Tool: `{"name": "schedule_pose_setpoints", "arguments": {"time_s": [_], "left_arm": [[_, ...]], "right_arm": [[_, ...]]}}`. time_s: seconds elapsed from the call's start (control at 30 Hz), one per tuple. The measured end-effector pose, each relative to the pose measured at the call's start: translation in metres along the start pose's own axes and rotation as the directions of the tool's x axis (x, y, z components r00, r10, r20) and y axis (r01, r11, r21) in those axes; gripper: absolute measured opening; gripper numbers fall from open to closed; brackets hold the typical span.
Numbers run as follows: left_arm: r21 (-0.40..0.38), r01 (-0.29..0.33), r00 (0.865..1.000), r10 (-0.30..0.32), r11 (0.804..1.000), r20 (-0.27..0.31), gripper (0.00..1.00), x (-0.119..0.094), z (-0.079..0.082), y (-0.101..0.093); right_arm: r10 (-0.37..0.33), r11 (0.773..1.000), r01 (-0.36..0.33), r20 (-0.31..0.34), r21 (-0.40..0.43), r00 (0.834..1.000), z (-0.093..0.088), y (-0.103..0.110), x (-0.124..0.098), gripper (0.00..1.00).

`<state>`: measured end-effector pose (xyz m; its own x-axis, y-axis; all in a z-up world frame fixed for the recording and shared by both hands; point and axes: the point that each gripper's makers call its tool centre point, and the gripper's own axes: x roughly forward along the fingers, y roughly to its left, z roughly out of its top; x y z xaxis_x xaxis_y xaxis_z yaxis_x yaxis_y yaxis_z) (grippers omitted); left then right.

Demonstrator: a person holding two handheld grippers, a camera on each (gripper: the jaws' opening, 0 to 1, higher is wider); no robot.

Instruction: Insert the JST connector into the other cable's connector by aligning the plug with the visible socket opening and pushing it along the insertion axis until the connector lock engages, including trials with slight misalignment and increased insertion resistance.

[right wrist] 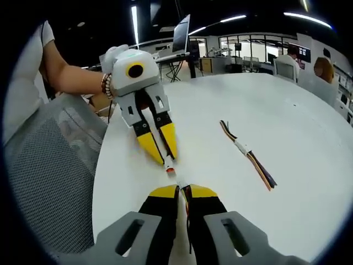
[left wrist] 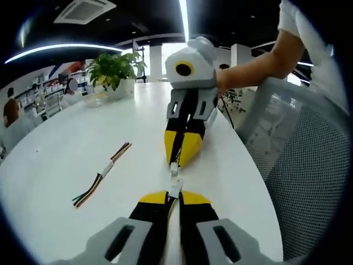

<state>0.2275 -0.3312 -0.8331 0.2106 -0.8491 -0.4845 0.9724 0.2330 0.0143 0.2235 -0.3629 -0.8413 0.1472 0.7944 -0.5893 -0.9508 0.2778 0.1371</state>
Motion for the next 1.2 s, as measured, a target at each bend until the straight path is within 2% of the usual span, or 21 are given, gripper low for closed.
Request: {"name": "schedule_pose_setpoints", "arguments": {"time_s": [0.07,0.4,1.2], "left_arm": [[0.004,-0.021,1.0,0.021,1.0,-0.002,0.0,-0.001,0.001,0.005],[0.017,-0.028,0.999,0.029,0.999,-0.016,0.0,0.001,0.0,0.005],[0.023,-0.019,1.0,0.019,1.0,-0.009,0.0,0.007,0.006,0.001]], "right_arm": [[0.0,1.0,0.0,0.012,-0.005,1.0,0.005,0.001,0.0,0.03],[-0.001,0.999,0.002,0.019,-0.049,1.0,0.014,0.004,0.003,0.03],[-0.007,0.999,0.006,-0.024,-0.039,1.0,0.01,0.002,0.008,0.03]]}}
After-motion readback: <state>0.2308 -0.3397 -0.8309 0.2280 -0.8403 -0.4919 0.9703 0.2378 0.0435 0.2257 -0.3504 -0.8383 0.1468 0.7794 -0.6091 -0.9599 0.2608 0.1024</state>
